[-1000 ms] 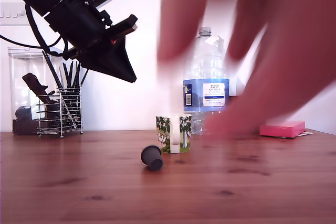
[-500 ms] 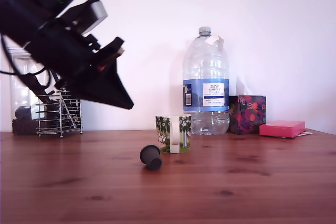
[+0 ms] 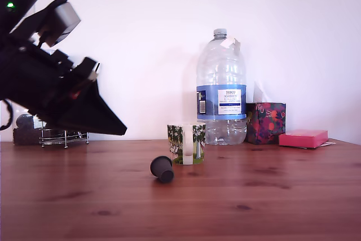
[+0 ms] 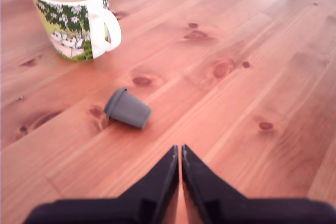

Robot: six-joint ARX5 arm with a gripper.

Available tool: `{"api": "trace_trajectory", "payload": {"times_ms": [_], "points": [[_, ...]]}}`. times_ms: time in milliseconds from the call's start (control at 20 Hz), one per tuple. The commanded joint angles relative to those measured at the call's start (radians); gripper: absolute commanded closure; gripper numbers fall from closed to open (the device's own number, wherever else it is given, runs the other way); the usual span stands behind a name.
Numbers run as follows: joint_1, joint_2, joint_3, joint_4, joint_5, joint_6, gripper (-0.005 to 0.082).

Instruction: Pick up the coffee capsules from the table one by one and drop them inside the nearest coffee cup

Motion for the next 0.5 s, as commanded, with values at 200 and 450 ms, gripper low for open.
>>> {"api": "trace_trajectory", "payload": {"times_ms": [200, 450], "points": [[-0.002, -0.008, 0.002, 0.004, 0.004, -0.003, 0.0787], [-0.002, -0.008, 0.002, 0.005, 0.006, 0.175, 0.0632]]}}
